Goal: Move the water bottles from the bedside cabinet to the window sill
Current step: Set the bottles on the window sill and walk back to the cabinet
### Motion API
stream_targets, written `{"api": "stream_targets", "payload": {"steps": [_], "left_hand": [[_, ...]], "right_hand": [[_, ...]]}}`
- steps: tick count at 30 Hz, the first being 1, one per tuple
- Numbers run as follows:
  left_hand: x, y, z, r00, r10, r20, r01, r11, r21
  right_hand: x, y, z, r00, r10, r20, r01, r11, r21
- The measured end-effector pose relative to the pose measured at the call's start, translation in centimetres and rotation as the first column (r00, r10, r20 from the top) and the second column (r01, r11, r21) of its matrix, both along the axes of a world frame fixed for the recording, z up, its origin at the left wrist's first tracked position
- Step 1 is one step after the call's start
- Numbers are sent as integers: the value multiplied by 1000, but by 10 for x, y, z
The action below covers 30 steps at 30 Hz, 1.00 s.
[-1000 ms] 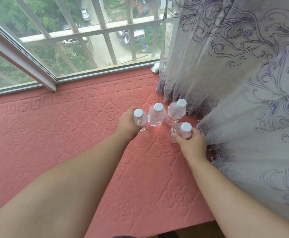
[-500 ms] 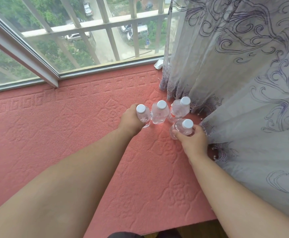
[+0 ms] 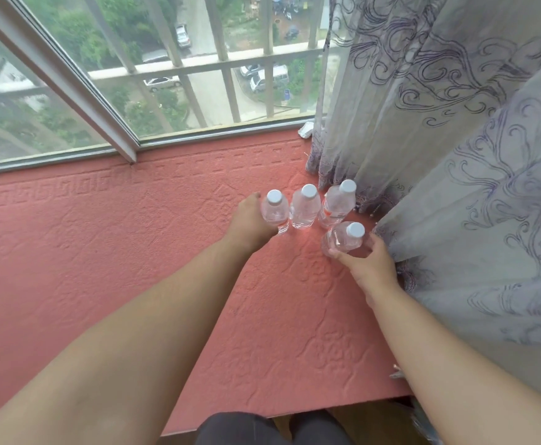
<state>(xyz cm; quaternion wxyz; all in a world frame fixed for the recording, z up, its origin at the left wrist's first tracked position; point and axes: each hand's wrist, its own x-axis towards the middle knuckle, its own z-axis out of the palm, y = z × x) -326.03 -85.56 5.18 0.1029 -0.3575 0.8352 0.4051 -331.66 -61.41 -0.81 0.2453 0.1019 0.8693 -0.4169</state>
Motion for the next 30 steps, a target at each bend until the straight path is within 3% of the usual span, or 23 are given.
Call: {"api": "stream_targets", "payload": {"steps": [8,14,22,30], "left_hand": [[68,34,91,962,-270,41,273,946,-176],[120,67,193,976,-213,-55,193,949,-251],[191,95,311,964,-261,-55,198,838,-508],[241,82,364,937,-302,-177,178,847,-501]], "right_hand": [[32,12,119,941,220,-256,-200,975,101],[65,23,240,827,550,-121,-509,822,257],[132,39,373,712,661,-236,-550,734,397],[184,48,434,697,629,-345,-459,760,461]]}}
